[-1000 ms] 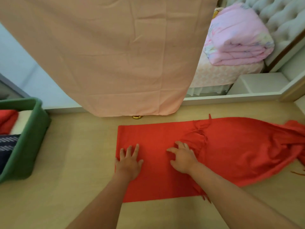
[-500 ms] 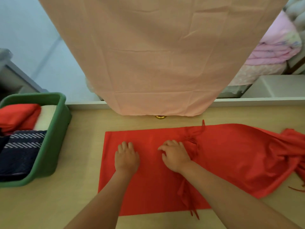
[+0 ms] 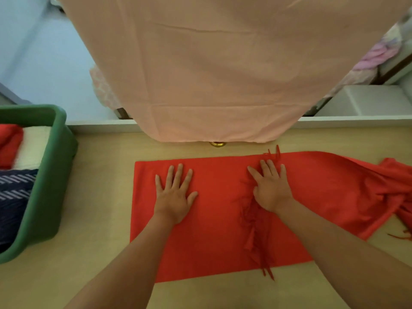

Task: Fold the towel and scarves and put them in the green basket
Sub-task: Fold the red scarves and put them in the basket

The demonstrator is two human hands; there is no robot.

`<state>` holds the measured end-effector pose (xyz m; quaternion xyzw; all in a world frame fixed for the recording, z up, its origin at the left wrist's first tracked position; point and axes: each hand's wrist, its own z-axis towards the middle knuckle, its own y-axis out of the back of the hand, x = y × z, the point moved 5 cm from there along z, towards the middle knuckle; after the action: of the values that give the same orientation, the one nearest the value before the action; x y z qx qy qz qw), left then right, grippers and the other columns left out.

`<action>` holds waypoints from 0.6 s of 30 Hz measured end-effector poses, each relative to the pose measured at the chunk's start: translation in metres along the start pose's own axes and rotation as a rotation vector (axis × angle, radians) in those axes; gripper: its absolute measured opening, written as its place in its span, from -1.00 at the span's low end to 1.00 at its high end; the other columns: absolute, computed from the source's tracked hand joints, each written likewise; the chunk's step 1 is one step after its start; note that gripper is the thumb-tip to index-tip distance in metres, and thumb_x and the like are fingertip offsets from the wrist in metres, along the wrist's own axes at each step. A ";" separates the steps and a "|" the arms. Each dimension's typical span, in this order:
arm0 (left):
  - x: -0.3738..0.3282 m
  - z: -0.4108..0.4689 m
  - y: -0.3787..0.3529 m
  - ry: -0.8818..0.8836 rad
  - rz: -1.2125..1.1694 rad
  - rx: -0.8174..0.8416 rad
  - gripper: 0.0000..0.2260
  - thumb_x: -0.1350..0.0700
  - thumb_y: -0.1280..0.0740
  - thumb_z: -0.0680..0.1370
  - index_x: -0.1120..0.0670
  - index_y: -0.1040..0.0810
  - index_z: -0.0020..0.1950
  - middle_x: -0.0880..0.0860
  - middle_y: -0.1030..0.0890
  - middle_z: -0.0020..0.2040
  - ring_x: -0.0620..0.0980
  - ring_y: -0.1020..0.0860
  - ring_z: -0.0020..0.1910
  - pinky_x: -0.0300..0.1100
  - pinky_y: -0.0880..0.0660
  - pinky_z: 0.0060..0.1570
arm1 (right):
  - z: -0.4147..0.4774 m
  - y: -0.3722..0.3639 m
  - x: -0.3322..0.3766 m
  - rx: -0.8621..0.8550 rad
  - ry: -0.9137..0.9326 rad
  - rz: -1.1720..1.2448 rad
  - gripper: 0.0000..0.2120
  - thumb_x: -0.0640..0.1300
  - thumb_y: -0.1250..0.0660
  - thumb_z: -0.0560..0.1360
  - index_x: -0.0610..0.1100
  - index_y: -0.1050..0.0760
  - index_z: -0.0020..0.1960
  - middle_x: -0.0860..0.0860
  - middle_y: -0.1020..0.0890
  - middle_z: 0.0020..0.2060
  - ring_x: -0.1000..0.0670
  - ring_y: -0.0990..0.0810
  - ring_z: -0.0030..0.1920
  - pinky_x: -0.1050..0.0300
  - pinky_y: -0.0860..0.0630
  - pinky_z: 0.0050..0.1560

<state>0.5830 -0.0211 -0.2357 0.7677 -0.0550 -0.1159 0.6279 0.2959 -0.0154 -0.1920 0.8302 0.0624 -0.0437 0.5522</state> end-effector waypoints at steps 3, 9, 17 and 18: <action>-0.007 -0.002 0.008 0.009 -0.026 -0.051 -0.43 -0.19 -0.07 0.61 -0.04 -0.13 0.59 0.08 -0.11 0.60 0.14 -0.07 0.57 0.24 0.04 0.46 | -0.017 0.010 0.010 -0.147 0.030 0.002 -0.40 -0.11 -0.27 0.43 0.00 -0.36 0.47 -0.18 -0.20 0.55 -0.22 -0.06 0.57 -0.32 0.13 0.50; -0.060 -0.022 0.030 -0.209 -0.176 -0.083 -0.60 0.02 -0.13 0.51 -0.04 -0.48 0.33 0.00 -0.49 0.28 0.11 -0.47 0.23 0.04 -0.47 0.06 | -0.082 0.004 0.074 -0.194 0.518 0.170 -0.69 0.06 -0.23 0.40 0.04 -0.57 0.09 -0.04 -0.54 0.12 -0.09 -0.49 0.13 -0.09 -0.41 0.16; -0.096 -0.049 0.011 -0.141 -0.027 0.131 -0.38 -0.27 -0.20 0.49 -0.09 -0.30 0.52 0.09 -0.29 0.52 0.20 -0.19 0.51 0.20 -0.19 0.43 | -0.110 -0.024 -0.007 0.004 0.272 -0.220 -0.56 0.23 -0.19 0.43 -0.06 -0.70 -0.12 -0.06 -0.63 -0.16 -0.15 -0.52 0.01 -0.14 -0.22 0.15; -0.102 -0.050 0.012 -0.129 -0.009 0.135 -0.36 -0.25 -0.20 0.52 -0.06 -0.22 0.55 0.09 -0.19 0.56 0.19 -0.10 0.55 0.18 -0.07 0.47 | -0.113 -0.027 -0.027 0.017 0.199 -0.244 -0.59 0.22 -0.24 0.39 -0.06 -0.70 -0.16 -0.06 -0.64 -0.18 -0.16 -0.53 -0.01 -0.13 -0.23 0.11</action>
<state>0.4978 0.0470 -0.2033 0.7994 -0.0993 -0.1638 0.5694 0.2657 0.0976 -0.1695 0.8213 0.2167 -0.0285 0.5270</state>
